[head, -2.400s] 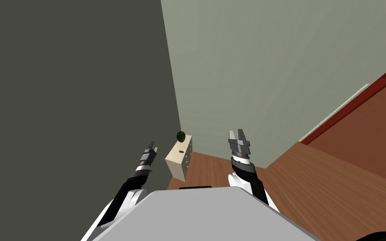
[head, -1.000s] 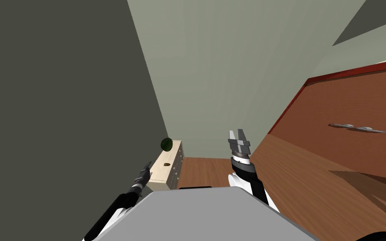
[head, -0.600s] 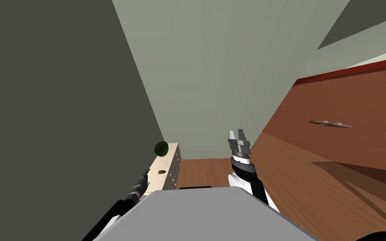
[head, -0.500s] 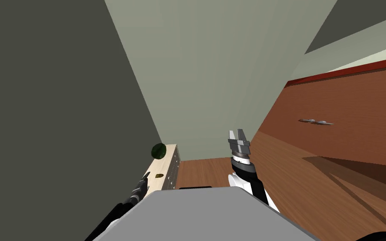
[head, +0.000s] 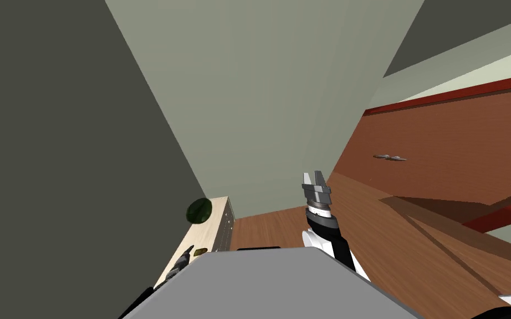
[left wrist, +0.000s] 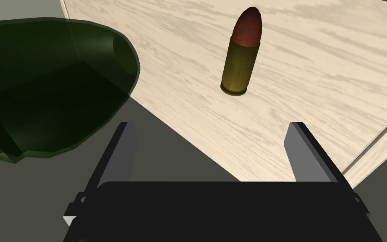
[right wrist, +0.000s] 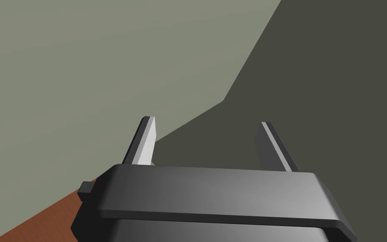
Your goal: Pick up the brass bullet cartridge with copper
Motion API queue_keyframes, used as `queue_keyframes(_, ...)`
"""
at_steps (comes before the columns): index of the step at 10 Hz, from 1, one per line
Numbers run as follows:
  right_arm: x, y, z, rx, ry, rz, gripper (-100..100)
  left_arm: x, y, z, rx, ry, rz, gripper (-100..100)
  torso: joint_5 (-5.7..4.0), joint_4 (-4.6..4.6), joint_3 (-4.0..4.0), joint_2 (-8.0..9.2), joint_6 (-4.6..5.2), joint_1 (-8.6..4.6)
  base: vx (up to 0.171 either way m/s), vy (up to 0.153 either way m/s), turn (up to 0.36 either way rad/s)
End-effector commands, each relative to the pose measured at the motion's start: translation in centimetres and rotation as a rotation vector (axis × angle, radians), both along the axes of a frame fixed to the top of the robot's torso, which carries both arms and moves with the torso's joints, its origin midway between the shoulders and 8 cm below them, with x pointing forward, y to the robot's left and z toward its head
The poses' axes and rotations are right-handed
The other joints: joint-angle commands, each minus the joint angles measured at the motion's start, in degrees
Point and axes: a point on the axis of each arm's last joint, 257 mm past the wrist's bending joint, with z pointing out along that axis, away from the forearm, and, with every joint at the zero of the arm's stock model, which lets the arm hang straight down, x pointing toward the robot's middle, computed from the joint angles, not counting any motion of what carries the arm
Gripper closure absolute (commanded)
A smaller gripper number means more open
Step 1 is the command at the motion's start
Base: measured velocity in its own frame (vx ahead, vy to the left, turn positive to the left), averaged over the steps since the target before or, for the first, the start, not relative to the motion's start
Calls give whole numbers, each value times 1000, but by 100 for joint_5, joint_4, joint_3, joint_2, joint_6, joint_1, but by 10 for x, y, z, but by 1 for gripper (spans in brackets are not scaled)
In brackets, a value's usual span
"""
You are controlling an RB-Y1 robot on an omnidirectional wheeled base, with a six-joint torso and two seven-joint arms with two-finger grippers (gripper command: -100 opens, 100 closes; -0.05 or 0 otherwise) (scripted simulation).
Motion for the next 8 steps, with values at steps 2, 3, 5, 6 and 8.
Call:
queue_keyframes(2,0,0,0,0,0,0,0,-42,-1,-32,-36,124,10,-100,1,0,-1,-2,1,2,137,49,-216)
queue_keyframes(3,0,0,0,0,0,0,0,-57,-1,-41,-48,165,14,-100,1,0,-1,-2,0,7,131,62,-199)
queue_keyframes(5,0,0,0,0,0,0,0,-84,-1,-56,-70,235,23,-100,0,1,1,2,0,2,113,41,-181)
queue_keyframes(6,0,0,0,0,0,0,0,-107,-1,-67,-89,290,31,-100,0,2,3,6,-1,-2,120,42,-202)
queue_keyframes(8,0,0,0,0,0,0,0,-130,-3,-77,-112,345,42,-100,-1,0,-1,-2,-1,-4,123,42,-170)
